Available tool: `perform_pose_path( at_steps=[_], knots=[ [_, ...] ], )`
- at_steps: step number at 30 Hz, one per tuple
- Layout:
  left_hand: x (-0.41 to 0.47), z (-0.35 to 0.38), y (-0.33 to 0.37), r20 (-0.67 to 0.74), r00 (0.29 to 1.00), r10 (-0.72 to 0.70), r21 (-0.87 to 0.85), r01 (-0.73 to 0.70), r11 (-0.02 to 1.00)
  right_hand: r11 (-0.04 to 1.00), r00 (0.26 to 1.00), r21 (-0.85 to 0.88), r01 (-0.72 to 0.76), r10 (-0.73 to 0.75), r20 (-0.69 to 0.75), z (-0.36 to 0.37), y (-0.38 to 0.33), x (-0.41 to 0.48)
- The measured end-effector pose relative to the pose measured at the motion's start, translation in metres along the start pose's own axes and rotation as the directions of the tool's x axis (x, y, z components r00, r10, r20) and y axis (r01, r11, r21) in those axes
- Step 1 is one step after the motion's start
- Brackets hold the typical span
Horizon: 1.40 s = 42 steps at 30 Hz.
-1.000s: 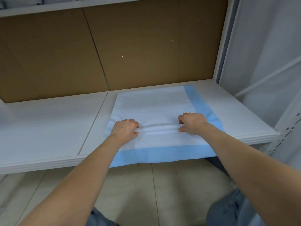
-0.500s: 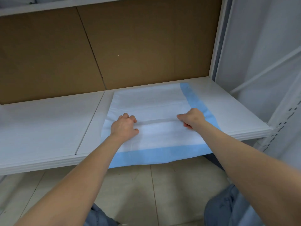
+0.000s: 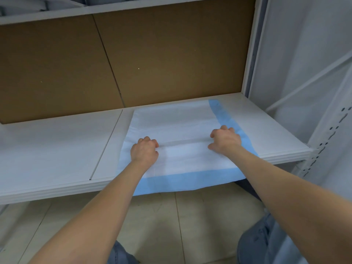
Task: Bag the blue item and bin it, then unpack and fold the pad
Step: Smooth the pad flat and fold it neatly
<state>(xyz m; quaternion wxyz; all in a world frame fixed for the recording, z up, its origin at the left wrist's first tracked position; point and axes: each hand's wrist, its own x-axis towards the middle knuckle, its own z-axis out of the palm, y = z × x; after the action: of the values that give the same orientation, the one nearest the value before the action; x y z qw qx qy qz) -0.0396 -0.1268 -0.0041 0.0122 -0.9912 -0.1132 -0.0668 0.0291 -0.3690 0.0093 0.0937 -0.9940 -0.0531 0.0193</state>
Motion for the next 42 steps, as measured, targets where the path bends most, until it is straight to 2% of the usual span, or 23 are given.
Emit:
perform_pose_path(
  at_steps=[3, 11, 15, 25, 28, 34, 42],
  knots=[
    [0.007, -0.003, -0.001, 0.051, 0.997, 0.064, 0.034, -0.066, 0.997, 0.965, 0.984, -0.196, 0.176, -0.17, 0.048, 0.001, -0.01, 0.005],
    [0.021, -0.008, -0.001, 0.121, 0.974, 0.19, 0.233, -0.214, 0.949, 0.9, 0.96, -0.335, 0.278, -0.275, 0.056, 0.007, -0.013, 0.018],
    [0.025, -0.017, 0.0, 0.049, 0.975, 0.218, 0.231, -0.223, 0.947, 0.896, 0.948, -0.33, 0.296, -0.317, -0.009, 0.006, -0.012, 0.018],
    [0.043, -0.049, -0.017, -0.169, 0.96, 0.222, 0.061, -0.215, 0.975, 0.931, 0.924, -0.267, 0.25, -0.312, -0.222, -0.031, -0.013, 0.042],
    [0.046, -0.051, -0.019, -0.184, 0.966, 0.183, 0.07, -0.173, 0.982, 0.932, 0.916, -0.266, 0.245, -0.313, -0.252, -0.037, -0.013, 0.046],
    [0.06, -0.061, -0.028, -0.208, 0.978, 0.007, 0.1, 0.015, 0.995, 0.941, 0.892, -0.244, 0.234, -0.308, -0.331, -0.048, -0.012, 0.051],
    [0.078, -0.072, -0.032, -0.346, 0.936, -0.059, 0.073, 0.089, 0.993, 0.951, 0.872, -0.274, 0.141, -0.25, -0.42, -0.071, -0.01, 0.06]
  ],
)
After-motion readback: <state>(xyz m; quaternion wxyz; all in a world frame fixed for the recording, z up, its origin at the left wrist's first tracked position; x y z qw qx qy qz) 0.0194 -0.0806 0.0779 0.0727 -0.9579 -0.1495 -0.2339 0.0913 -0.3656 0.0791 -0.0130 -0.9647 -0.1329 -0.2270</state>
